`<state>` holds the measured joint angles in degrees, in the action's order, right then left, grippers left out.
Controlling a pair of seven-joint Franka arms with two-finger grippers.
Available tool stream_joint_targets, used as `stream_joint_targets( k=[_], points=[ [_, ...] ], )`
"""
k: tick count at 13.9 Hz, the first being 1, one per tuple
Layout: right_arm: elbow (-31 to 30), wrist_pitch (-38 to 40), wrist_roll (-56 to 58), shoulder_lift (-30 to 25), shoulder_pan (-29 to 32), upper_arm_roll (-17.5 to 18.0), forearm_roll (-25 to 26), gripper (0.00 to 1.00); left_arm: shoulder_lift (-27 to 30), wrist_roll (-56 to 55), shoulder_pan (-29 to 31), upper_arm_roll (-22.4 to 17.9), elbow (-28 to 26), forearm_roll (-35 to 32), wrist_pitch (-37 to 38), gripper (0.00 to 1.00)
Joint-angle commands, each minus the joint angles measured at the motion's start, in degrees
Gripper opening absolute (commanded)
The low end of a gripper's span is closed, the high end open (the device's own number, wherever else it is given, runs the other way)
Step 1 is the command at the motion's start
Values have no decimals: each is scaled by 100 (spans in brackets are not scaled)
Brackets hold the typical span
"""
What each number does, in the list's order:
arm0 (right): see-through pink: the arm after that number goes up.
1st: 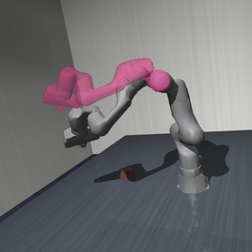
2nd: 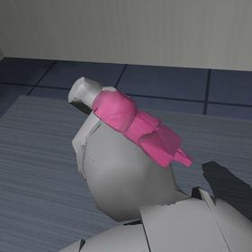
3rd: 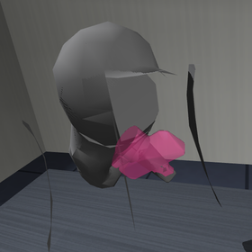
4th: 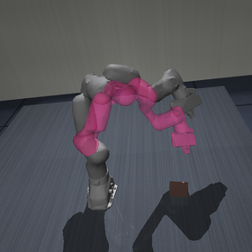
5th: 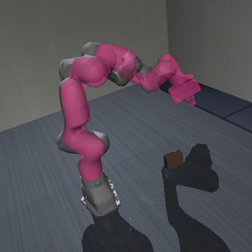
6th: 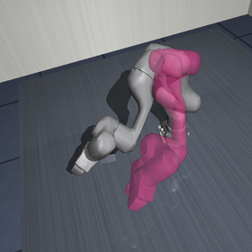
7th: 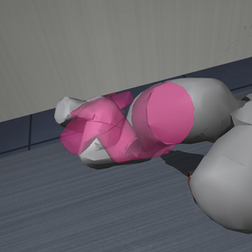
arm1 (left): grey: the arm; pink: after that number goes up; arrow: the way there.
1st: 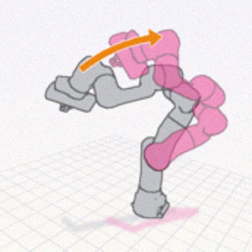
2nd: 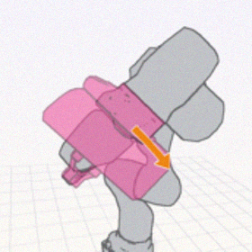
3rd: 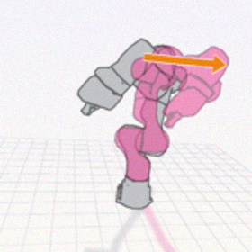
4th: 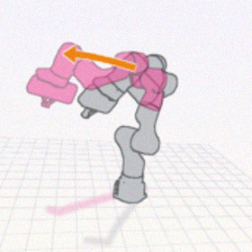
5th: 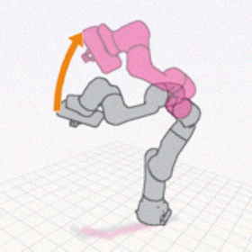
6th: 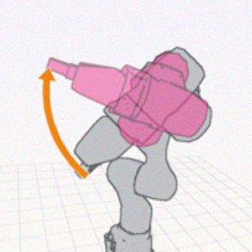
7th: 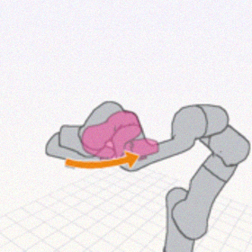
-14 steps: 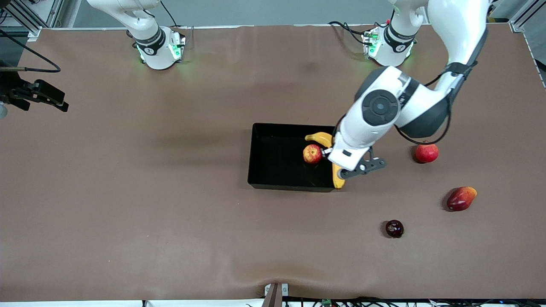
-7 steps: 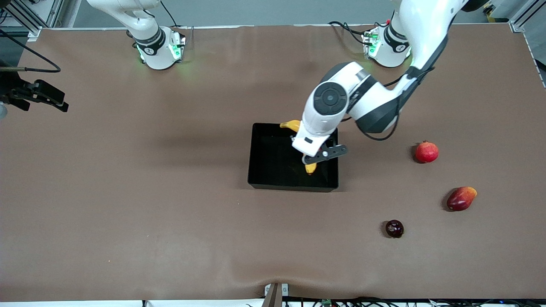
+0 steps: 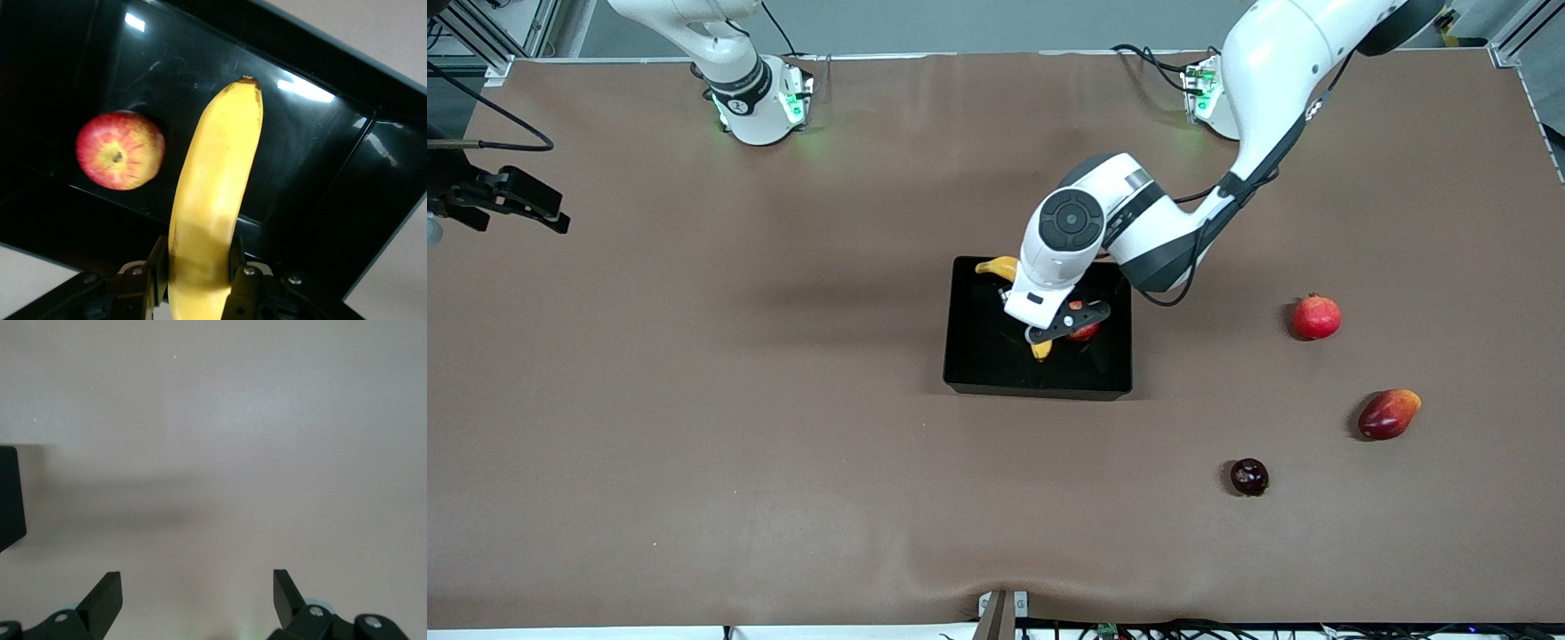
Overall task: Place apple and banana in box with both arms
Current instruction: 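Lower the banana into the tray beside the apple and open the left gripper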
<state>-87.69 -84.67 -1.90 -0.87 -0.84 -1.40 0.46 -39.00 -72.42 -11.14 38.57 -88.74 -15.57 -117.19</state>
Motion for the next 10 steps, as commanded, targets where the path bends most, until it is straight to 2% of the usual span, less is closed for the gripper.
stream_joint_targets(
  k=[1,4,6,10],
  points=[
    [24,3,-39,-10,31,17,-81,100,-55,-299,-439,-383,68,-148,-154,0],
    [24,3,-39,-10,31,17,-81,100,-203,-387,-959,-903,321,-130,-252,0],
    [24,3,-39,-10,31,17,-73,100,-370,-387,-1039,-983,515,-139,-260,0],
    [24,3,-39,-10,31,26,-81,100,-590,-378,-1118,-1000,542,-305,-585,0]
  ],
)
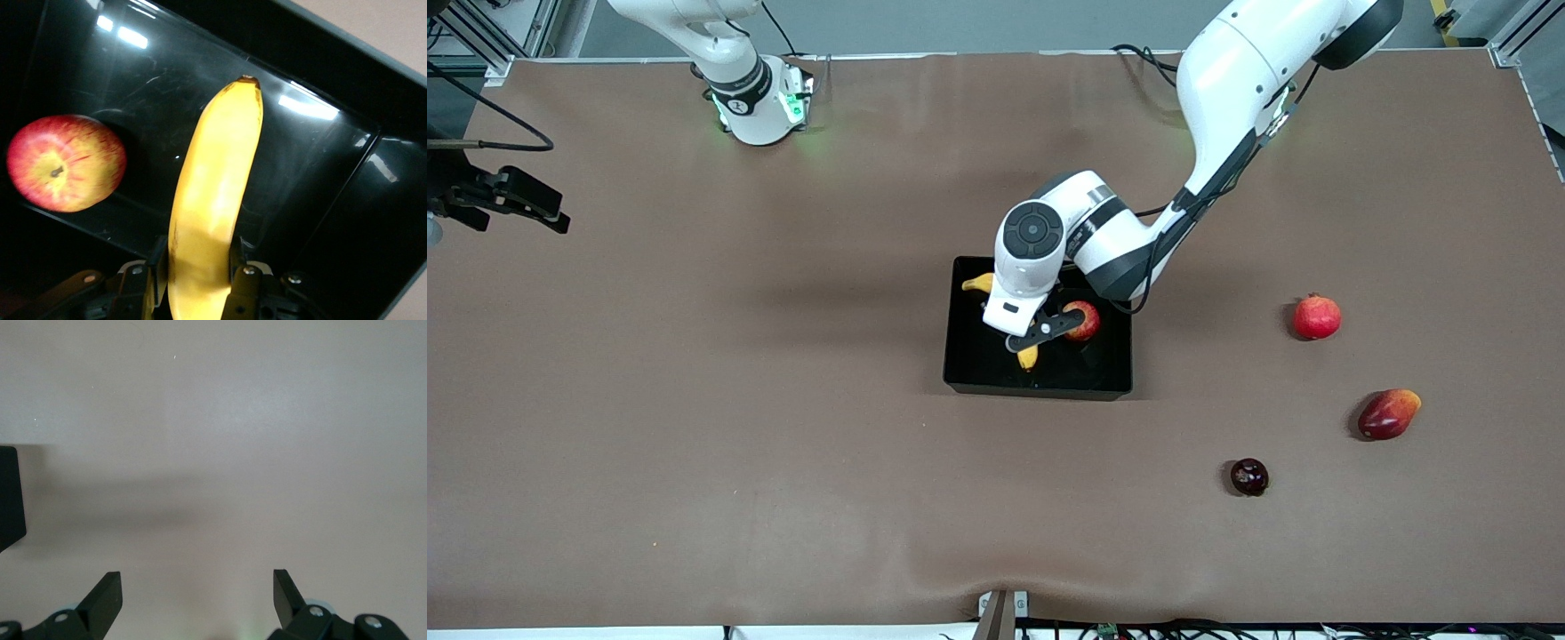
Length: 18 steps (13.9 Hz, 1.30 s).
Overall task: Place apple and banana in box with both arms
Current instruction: 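Lower the banana into the tray beside the apple and open the left gripper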
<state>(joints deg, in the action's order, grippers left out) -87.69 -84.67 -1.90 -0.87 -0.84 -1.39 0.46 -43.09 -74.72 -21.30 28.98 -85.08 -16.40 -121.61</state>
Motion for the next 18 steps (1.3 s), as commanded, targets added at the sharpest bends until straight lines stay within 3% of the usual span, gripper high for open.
stream_joint_targets(
  k=[1,6,7,8,10,14,18],
  points=[
    [24,3,-39,-10,31,25,-81,100,-235,-148,-111,-41,176,-267,-248,0],
    [24,3,-39,-10,31,16,-81,100,-499,-166,-173,-41,176,-549,-451,0],
    [24,3,-39,-10,31,16,-81,100,-525,-166,-173,-41,168,-558,-469,6],
    [24,3,-39,-10,31,25,-81,100,-543,-166,-173,-41,167,-558,-469,26],
    [24,3,-39,-10,31,16,-81,100,-534,-114,-173,-172,167,-584,-469,100],
    [24,3,-39,-10,31,16,-73,100,-298,-61,-68,-226,185,-707,-381,100],
    [24,3,-39,-10,31,16,-81,100,553,605,564,-156,229,-593,548,100]
  ],
)
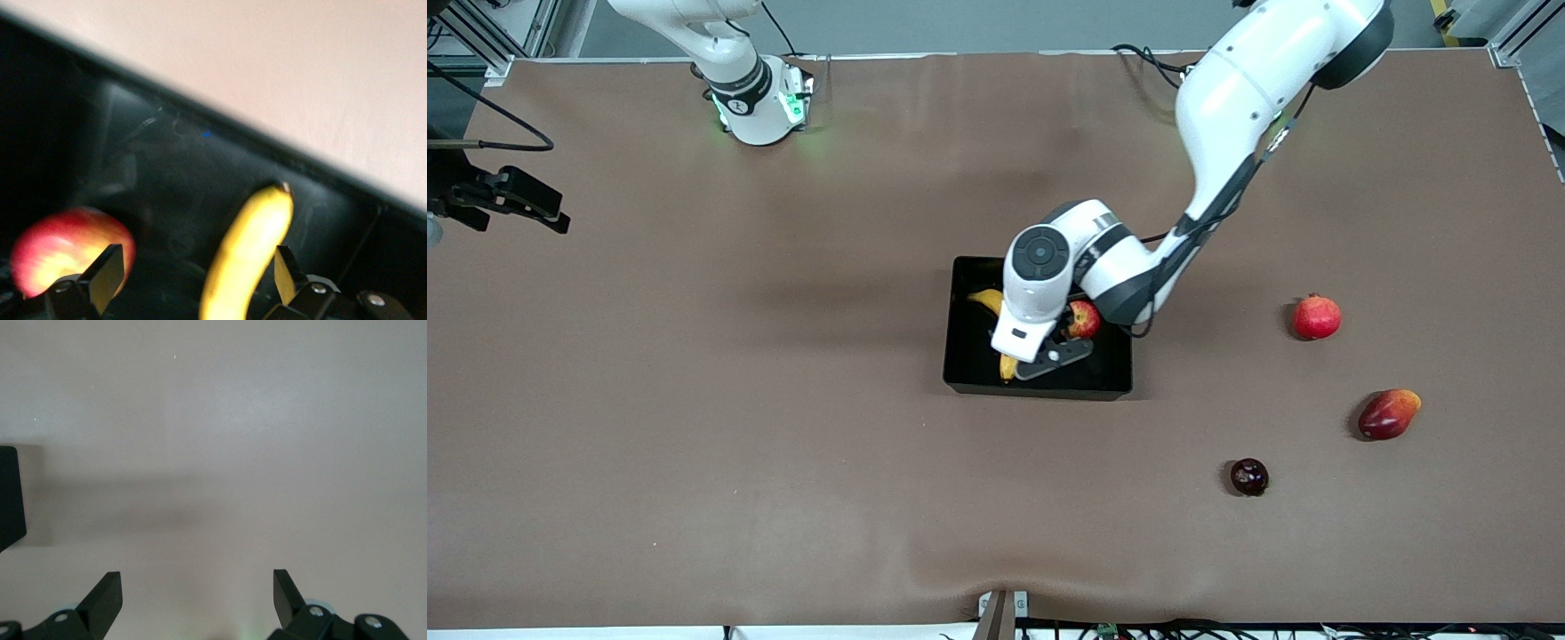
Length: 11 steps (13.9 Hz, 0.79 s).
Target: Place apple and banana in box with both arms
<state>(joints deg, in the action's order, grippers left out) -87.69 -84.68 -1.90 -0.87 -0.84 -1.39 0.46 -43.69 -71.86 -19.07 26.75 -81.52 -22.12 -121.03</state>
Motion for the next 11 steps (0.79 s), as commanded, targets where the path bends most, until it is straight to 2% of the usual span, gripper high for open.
stream_joint_targets(
  k=[1,4,8,11],
  points=[
    [24,4,-39,-10,31,16,-81,100,930,391,481,59,-127,136,728,100],
    [24,-5,-39,-10,22,16,-81,100,1660,644,1061,76,-127,567,1335,100],
    [24,-5,-39,-10,22,16,-81,100,2460,2181,2088,59,-92,1463,1985,100],
    [24,-5,-39,-10,22,16,-81,100,2953,2886,2757,67,-92,1500,2548,100]
  ],
)
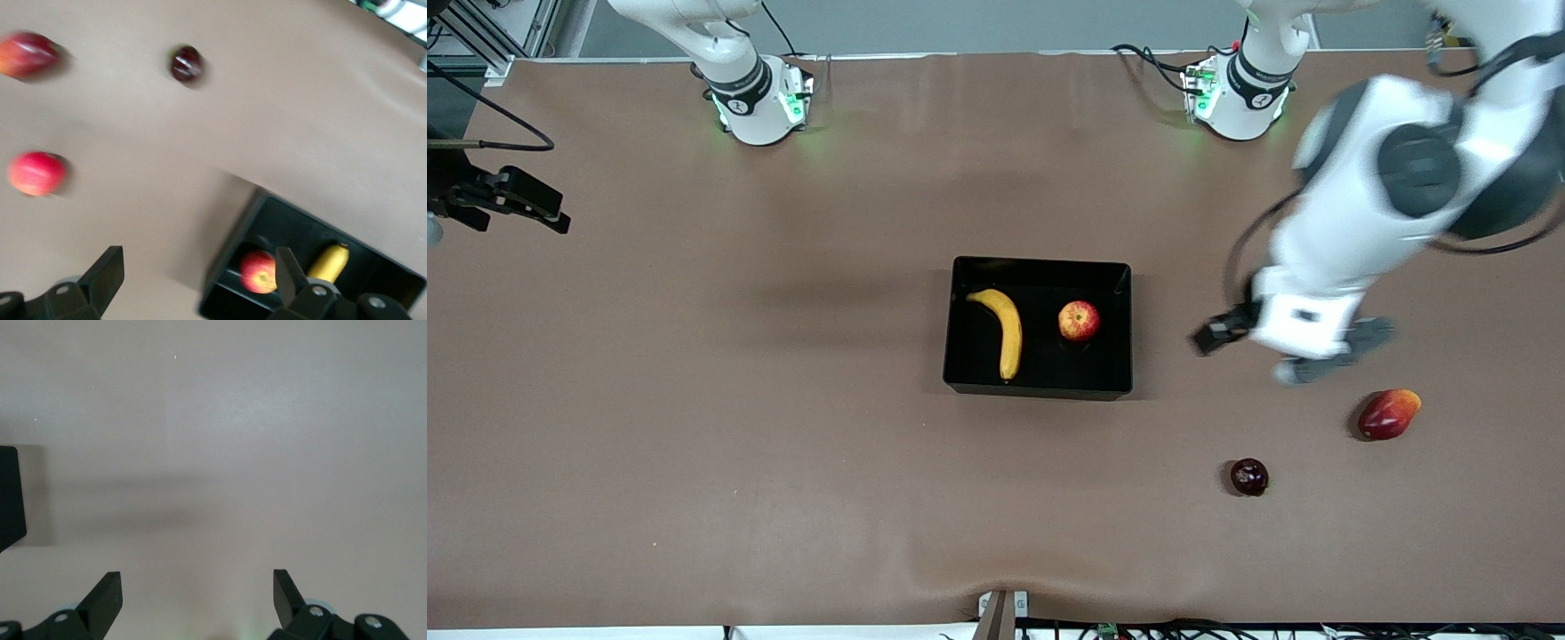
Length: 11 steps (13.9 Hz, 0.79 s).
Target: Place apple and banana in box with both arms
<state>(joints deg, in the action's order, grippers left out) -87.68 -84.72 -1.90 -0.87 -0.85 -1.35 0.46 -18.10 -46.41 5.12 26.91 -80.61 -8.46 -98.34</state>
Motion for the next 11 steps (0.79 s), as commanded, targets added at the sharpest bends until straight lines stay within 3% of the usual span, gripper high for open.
stream_joint_targets(
  k=[1,8,11],
  points=[
    [23,-1,-39,-10,24,12,-81,100,560,482,454,25,-183,99,402,100],
    [23,-1,-39,-10,24,12,-81,100,1158,1959,1052,-36,-174,195,913,100],
    [23,-1,-39,-10,24,21,-81,100,1493,3151,720,-869,-235,204,1166,100]
  ],
)
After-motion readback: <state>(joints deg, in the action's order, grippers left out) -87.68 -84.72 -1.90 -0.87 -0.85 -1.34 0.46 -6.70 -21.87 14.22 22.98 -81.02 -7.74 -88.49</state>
